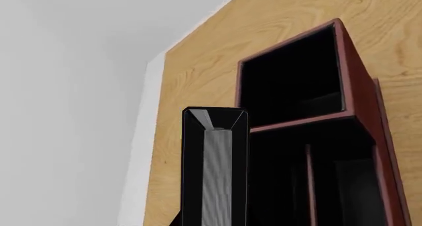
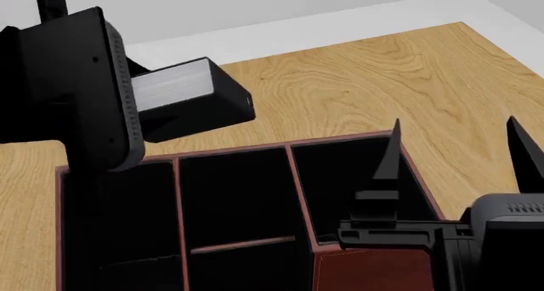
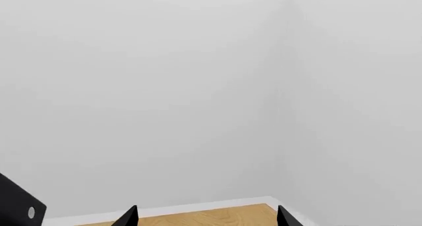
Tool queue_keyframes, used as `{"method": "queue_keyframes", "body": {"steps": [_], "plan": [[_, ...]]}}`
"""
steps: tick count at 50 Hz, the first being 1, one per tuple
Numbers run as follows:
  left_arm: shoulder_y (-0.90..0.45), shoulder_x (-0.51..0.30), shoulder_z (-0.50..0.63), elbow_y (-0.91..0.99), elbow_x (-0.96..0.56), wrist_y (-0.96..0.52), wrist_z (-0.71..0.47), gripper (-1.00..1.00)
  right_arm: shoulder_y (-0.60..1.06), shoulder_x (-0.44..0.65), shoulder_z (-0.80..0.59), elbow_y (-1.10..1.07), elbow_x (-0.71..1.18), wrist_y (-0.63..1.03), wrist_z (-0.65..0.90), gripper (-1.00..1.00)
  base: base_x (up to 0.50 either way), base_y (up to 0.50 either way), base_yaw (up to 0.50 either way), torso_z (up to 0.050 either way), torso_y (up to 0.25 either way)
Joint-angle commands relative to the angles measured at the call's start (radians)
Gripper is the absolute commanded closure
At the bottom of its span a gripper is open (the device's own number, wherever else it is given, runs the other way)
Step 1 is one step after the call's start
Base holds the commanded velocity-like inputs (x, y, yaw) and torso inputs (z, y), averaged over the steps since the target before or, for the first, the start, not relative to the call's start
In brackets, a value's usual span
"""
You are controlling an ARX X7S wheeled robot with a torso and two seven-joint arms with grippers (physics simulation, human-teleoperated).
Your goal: Pick up the book and place it in the back compartment of the caddy.
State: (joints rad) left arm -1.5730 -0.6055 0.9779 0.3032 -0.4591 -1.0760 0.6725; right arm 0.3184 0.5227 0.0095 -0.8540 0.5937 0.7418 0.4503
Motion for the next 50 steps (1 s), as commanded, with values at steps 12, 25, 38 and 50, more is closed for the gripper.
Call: {"method": "queue_keyframes", "body": {"steps": [12,25,38,50], "plan": [[-0.213,0.158,0.092,-0.049,0.005,-0.200,0.066,1.00,-0.058,0.011,0.026,0.053,-0.015,-0.117,-0.067,-1.00,0.00,0.00,0.00,0.000,0.002],[-0.193,0.211,0.083,-0.021,-0.039,-0.325,0.044,1.00,-0.049,0.022,0.043,0.111,0.001,-0.164,-0.122,-1.00,0.00,0.00,0.00,0.001,0.001],[-0.202,0.255,0.081,-0.027,-0.080,-0.393,0.053,1.00,-0.098,0.013,0.076,0.143,0.002,-0.241,-0.159,-1.00,0.00,0.00,0.00,0.000,0.002],[-0.176,0.282,0.040,-0.075,-0.131,-0.430,0.066,1.00,-0.138,0.012,0.100,0.134,0.012,-0.267,-0.164,-1.00,0.00,0.00,0.00,0.000,0.001]]}}
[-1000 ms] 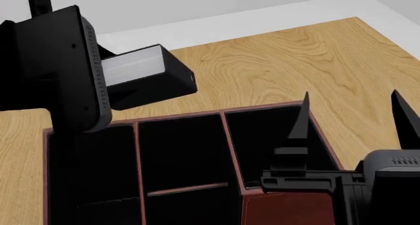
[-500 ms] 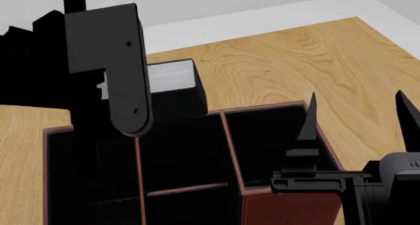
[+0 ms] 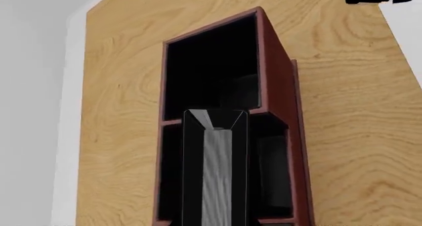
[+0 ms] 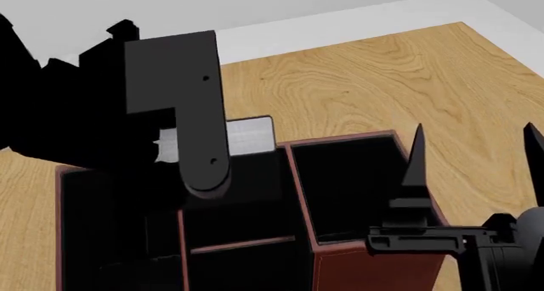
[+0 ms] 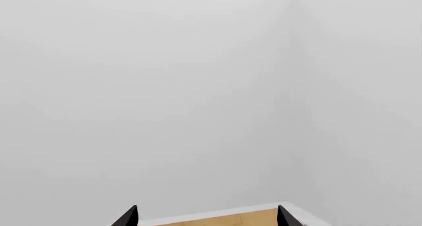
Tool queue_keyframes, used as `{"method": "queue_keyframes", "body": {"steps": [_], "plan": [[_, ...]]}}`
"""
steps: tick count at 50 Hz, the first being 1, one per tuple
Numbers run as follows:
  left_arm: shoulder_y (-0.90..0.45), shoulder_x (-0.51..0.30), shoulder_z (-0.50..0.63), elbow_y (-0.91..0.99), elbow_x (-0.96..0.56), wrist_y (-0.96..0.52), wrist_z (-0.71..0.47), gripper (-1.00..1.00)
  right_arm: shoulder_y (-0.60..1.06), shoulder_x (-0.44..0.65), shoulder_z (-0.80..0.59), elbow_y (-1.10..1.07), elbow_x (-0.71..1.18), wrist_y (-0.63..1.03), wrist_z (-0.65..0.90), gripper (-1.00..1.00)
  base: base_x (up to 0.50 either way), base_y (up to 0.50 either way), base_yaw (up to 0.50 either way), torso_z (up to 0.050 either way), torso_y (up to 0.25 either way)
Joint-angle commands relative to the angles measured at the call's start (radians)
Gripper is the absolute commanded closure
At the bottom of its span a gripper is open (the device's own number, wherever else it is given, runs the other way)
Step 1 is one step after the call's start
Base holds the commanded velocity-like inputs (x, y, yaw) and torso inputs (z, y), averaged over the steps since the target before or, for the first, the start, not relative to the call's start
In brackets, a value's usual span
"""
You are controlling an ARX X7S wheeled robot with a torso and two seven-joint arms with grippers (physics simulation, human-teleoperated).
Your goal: Pick up the book and place it in the back compartment of the caddy.
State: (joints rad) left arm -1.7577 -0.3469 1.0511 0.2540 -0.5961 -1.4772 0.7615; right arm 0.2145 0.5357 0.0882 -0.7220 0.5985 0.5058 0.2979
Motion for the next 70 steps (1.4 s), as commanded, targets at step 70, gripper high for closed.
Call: {"method": "queue_keyframes", "body": {"steps": [70], "plan": [[0.238,0.040,0.099,-0.124,0.035,0.134,-0.150,1.00,-0.085,-0.031,0.018,0.105,-0.012,-0.142,-0.061,-1.00,0.00,0.00,0.00,0.000,0.001]]}}
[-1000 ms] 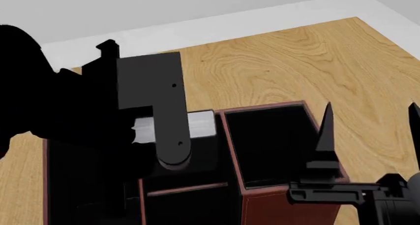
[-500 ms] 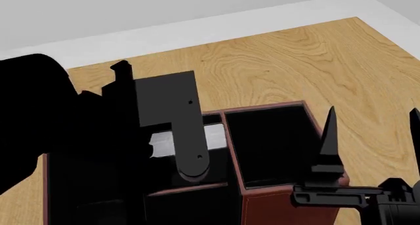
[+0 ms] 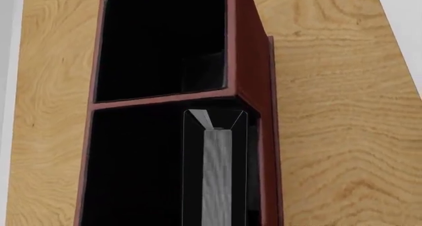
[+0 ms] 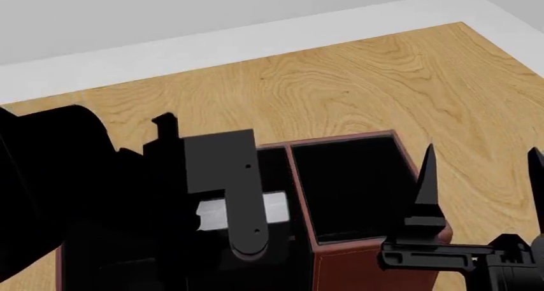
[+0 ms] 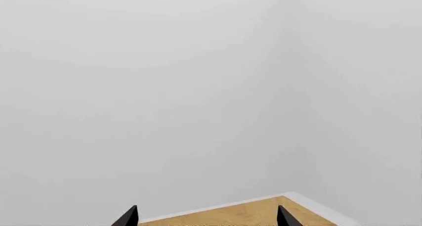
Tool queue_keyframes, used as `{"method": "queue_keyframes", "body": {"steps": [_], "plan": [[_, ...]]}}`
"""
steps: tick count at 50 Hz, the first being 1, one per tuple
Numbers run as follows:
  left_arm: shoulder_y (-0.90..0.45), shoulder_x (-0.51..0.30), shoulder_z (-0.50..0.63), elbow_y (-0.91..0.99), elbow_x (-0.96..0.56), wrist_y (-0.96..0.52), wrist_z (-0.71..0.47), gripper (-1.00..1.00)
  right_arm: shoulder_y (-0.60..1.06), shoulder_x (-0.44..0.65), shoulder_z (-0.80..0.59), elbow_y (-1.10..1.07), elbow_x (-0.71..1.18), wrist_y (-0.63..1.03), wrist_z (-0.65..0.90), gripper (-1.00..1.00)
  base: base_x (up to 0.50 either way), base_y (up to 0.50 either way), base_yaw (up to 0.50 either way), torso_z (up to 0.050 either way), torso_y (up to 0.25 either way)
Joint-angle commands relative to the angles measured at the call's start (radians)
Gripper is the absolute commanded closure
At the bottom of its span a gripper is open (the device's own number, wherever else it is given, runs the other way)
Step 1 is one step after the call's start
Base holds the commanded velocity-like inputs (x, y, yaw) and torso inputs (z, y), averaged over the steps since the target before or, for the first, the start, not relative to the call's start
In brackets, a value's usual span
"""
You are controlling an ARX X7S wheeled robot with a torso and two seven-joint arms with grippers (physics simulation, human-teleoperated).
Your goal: Pick up the book and place it in the back compartment of the caddy.
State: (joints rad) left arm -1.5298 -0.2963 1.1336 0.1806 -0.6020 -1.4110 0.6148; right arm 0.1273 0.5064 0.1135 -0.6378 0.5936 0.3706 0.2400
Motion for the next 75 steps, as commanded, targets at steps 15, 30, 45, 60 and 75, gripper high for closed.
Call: {"method": "queue_keyframes", "body": {"steps": [15,30,45,60,75], "plan": [[0.024,0.005,0.044,-0.128,0.069,0.150,0.006,1.00,0.000,-0.005,-0.016,0.049,-0.021,-0.024,-0.011,-1.00,0.00,0.00,0.00,0.001,0.001],[0.045,0.023,0.080,-0.200,0.096,0.210,0.009,1.00,0.002,-0.005,-0.022,0.051,-0.021,-0.018,-0.004,-1.00,0.00,0.00,0.00,0.000,0.001],[0.066,0.032,0.094,-0.194,0.093,0.220,0.003,1.00,-0.003,-0.001,-0.020,0.051,-0.016,-0.019,-0.001,-1.00,0.00,0.00,0.00,0.001,0.001],[0.091,0.040,0.105,-0.216,0.097,0.249,-0.001,1.00,0.001,-0.003,-0.025,0.062,-0.015,-0.024,-0.003,-1.00,0.00,0.00,0.00,0.000,0.001],[0.124,0.043,0.122,-0.258,0.111,0.295,-0.006,1.00,-0.009,-0.008,-0.031,0.085,-0.025,-0.045,-0.013,-1.00,0.00,0.00,0.00,0.001,0.001]]}}
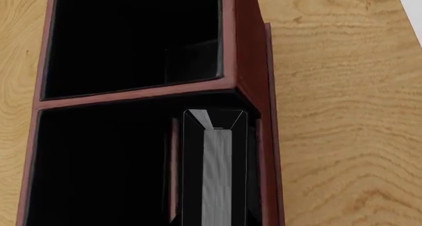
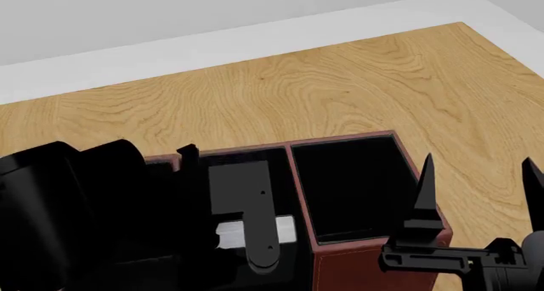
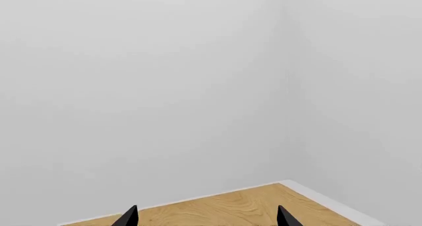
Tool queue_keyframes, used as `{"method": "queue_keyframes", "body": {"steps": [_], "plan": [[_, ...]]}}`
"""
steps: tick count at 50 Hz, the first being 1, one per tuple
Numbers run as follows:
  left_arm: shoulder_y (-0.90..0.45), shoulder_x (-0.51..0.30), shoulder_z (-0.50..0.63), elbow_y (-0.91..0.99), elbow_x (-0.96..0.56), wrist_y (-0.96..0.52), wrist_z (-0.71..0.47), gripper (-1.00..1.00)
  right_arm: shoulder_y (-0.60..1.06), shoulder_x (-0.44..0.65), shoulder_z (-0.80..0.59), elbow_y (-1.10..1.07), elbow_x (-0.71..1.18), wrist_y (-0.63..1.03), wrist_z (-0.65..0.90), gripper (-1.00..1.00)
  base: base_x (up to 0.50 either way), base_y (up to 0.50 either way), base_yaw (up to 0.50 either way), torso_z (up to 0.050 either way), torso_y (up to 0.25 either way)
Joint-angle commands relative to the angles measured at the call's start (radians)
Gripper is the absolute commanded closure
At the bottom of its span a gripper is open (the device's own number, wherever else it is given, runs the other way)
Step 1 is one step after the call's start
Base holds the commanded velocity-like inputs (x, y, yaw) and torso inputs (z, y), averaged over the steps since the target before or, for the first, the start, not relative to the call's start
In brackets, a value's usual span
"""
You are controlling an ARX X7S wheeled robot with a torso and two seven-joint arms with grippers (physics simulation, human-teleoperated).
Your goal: Pick up the book and place it in the back compartment of the caddy.
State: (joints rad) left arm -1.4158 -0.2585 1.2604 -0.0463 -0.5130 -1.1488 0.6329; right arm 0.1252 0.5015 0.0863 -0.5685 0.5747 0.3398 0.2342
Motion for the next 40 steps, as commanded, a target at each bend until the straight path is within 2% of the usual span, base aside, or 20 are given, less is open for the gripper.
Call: {"method": "queue_keyframes", "body": {"steps": [1,40], "plan": [[0.011,0.006,-0.004,-0.032,0.021,0.032,-0.024,1.00,-0.007,-0.003,-0.004,0.019,-0.006,-0.017,-0.008,-1.00,0.00,0.00,0.00,0.000,0.000],[0.072,0.055,0.058,-0.235,0.079,0.201,0.005,1.00,-0.009,-0.004,-0.021,0.030,-0.013,-0.010,0.006,-1.00,0.00,0.00,0.00,0.000,0.001]]}}
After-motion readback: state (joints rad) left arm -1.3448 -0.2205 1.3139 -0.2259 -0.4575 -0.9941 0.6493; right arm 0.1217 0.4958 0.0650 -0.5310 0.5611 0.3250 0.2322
